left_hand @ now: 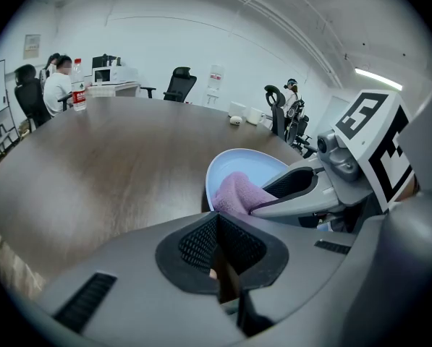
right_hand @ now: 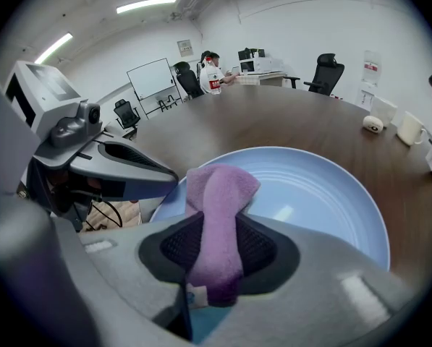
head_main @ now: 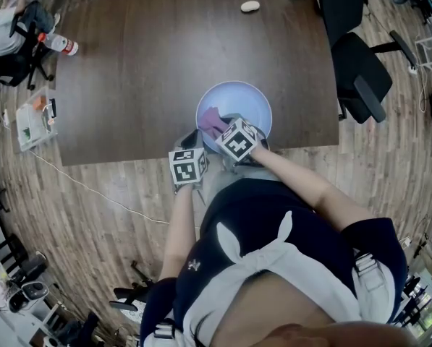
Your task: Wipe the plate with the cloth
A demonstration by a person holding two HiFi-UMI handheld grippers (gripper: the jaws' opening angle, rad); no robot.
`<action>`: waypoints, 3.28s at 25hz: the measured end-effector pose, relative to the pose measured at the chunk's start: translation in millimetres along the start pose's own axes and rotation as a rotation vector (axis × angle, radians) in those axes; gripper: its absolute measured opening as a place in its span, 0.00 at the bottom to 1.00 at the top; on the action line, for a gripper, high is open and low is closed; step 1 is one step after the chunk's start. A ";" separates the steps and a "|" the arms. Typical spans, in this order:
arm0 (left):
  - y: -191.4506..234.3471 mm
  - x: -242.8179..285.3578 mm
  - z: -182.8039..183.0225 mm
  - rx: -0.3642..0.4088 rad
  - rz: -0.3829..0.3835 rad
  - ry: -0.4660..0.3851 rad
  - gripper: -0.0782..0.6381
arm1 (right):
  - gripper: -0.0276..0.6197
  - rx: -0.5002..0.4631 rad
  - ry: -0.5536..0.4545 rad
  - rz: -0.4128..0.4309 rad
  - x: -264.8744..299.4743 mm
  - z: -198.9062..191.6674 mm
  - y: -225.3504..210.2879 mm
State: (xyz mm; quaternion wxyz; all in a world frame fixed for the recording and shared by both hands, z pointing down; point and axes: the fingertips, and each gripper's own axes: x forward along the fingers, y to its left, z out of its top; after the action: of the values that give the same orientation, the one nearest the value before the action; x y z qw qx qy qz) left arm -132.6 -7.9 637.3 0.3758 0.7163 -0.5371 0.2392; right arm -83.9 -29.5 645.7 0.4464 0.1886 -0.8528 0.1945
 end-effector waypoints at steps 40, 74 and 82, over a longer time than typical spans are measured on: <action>2.1 2.5 1.4 0.032 0.044 0.004 0.12 | 0.24 -0.132 0.098 0.085 -16.7 -34.0 8.6; -3.0 5.0 1.2 0.050 0.083 0.012 0.12 | 0.24 -0.055 0.165 -0.022 -48.1 -62.0 -79.4; -0.9 4.0 3.4 0.031 0.089 0.004 0.11 | 0.24 -0.018 0.163 -0.047 -54.0 -59.3 -93.8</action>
State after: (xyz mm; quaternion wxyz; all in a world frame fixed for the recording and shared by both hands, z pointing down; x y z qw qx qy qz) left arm -130.7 -12.9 638.0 0.3548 0.6968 -0.5640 0.2655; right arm 32.0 -71.8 647.1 0.5207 0.1879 -0.8106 0.1911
